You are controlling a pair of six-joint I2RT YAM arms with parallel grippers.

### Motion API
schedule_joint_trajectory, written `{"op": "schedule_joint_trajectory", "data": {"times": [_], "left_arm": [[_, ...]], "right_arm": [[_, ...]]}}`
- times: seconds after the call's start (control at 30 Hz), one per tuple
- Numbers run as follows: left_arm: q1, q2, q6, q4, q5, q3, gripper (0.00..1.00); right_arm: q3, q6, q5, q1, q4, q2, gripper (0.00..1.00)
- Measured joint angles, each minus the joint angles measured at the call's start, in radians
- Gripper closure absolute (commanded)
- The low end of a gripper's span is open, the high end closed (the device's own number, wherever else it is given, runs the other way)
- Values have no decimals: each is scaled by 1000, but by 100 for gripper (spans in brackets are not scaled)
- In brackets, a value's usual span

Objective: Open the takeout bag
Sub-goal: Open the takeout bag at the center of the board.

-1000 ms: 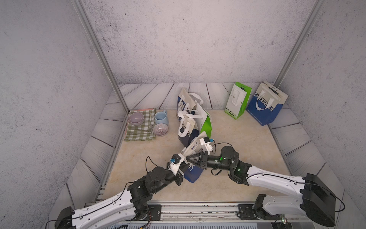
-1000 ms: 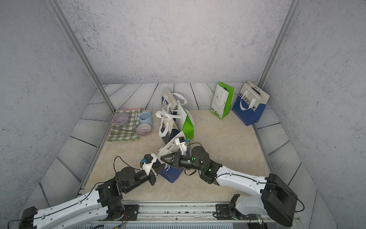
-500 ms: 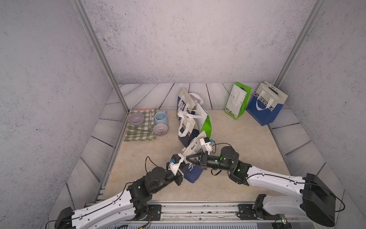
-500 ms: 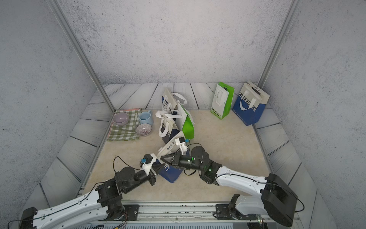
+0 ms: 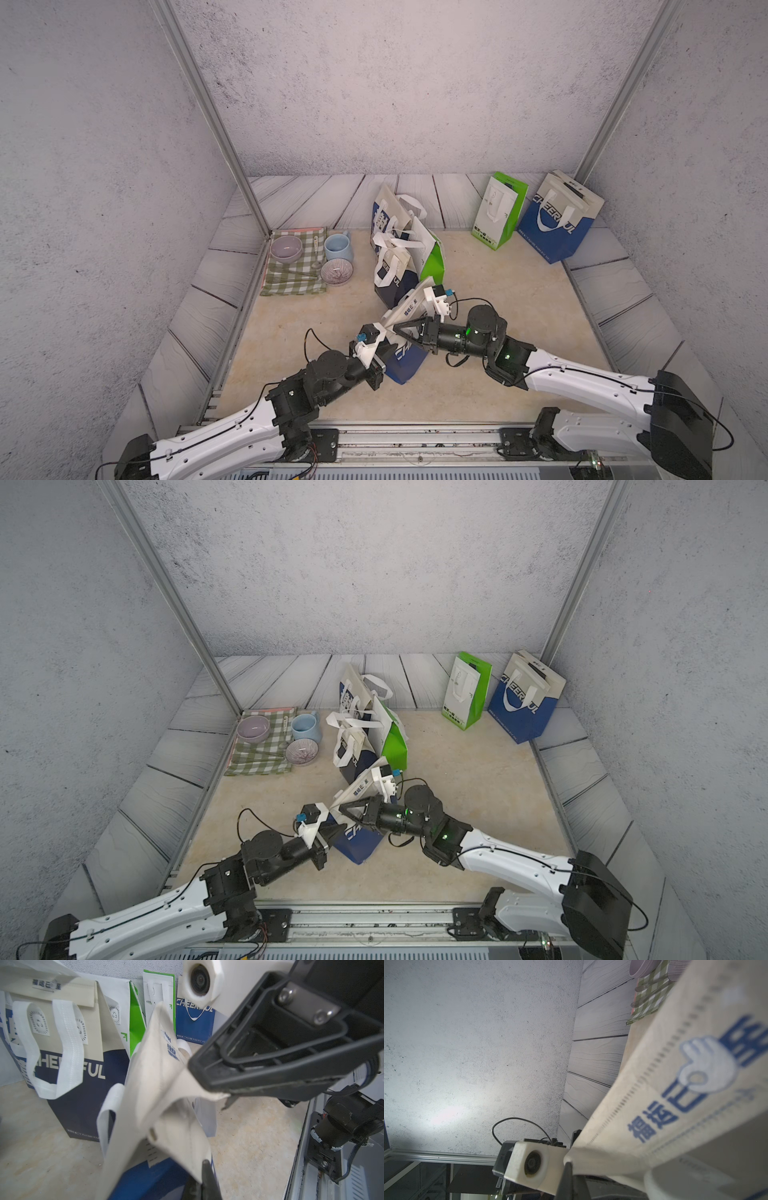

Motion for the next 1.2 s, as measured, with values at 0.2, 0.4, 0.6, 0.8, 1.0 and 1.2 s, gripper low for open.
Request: {"op": "schedule_joint_trajectory", "data": {"times": [0.2,0.4,0.6,0.8,1.0,1.2], "left_arm": [[0,0,0,1,2,0,100],[0,0,0,2,5,0,100],[0,0,0,2,6,0,100],[0,0,0,2,12,0,100],[0,0,0,4,16,0,100],[0,-3,0,8,18,0,100]], "right_arm": [[31,-37,1,0,-63,-2,100],[73,-88,2,0,-149,-5,100],[100,-138,5,0,-226,-21,100],[123,-184,11,2,-280,-21,100],[159,-224,26,2,-336,-21,100],[180,-243,27,2,-368,-20,100]]}}
